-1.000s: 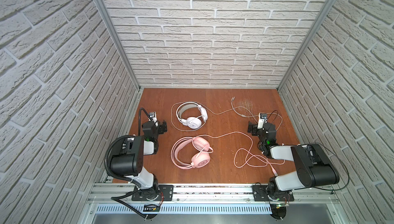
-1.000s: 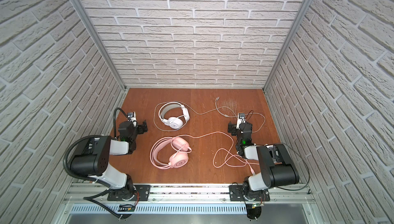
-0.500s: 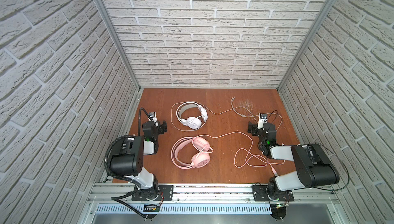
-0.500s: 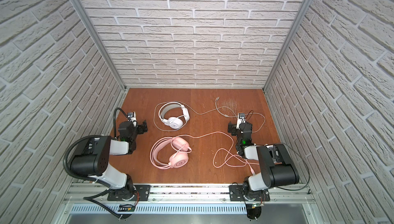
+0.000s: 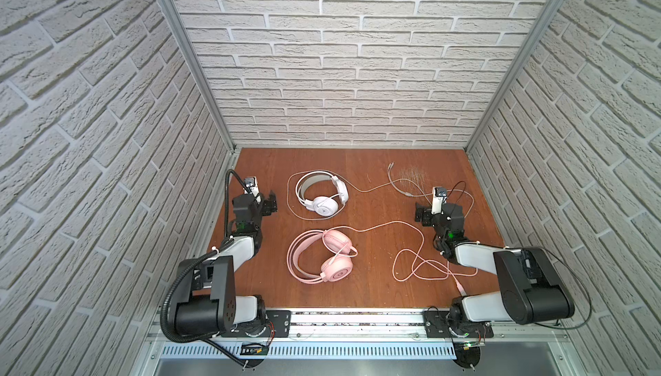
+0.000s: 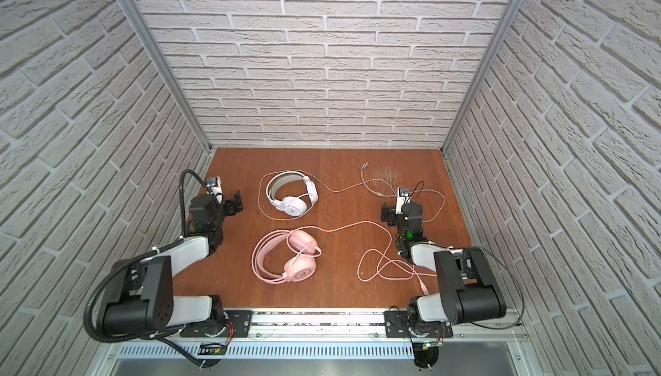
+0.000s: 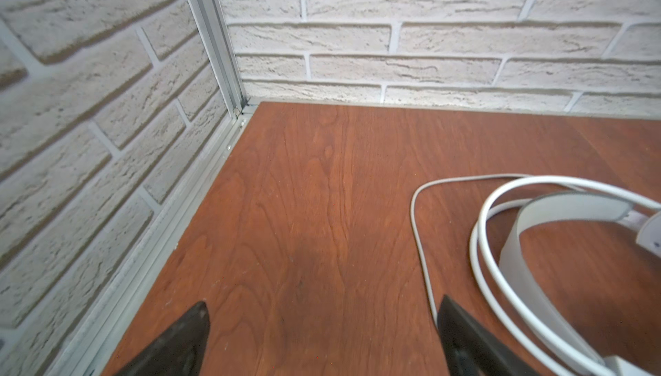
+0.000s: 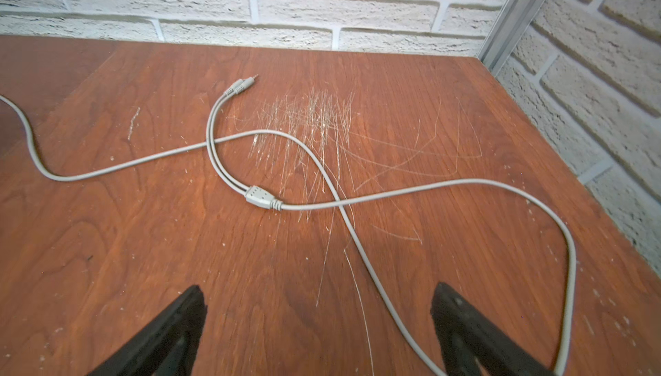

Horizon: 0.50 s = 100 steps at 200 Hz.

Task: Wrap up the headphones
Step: 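Reach the left gripper to the pink headset while the right gripper moves toward the cables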

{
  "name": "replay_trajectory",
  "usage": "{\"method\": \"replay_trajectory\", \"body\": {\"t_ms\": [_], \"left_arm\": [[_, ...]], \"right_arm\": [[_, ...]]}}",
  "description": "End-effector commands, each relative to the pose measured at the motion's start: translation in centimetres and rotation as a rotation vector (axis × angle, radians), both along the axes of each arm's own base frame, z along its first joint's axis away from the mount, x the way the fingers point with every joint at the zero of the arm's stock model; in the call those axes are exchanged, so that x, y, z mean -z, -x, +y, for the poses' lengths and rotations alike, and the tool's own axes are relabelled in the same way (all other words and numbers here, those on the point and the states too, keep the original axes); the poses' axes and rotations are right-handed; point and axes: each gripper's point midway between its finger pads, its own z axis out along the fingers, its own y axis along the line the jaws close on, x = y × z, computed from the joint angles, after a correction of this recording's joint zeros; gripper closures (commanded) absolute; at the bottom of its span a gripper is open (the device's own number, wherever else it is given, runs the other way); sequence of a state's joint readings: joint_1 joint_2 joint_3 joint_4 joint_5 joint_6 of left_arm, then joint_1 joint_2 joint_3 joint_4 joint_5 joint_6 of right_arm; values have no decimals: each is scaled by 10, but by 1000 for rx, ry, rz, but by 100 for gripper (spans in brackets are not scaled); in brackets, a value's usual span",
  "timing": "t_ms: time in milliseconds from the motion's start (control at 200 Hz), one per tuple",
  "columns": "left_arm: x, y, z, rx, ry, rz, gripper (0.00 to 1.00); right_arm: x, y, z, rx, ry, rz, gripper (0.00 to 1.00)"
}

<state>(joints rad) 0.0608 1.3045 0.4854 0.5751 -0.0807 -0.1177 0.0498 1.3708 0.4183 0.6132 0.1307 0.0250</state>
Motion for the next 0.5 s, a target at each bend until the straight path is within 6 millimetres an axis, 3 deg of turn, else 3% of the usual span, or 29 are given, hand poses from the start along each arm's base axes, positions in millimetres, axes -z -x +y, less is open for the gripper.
{"method": "replay_trajectory", "body": {"t_ms": [0, 250, 410, 495], "left_arm": [[-31, -4, -4, 2, 32, -2, 2], [-82, -7, -11, -16, -13, 40, 2], [-112, -6, -19, -27, 28, 20, 2], [-115, -5, -27, -14, 36, 86, 2]], "right_arm": [[-30, -4, 5, -27, 3, -5, 1], [-89, -4, 8, -11, -68, -94, 0], [-110, 2, 24, -67, -67, -48, 0], [-116, 8, 35, -120, -92, -23, 0]]}}
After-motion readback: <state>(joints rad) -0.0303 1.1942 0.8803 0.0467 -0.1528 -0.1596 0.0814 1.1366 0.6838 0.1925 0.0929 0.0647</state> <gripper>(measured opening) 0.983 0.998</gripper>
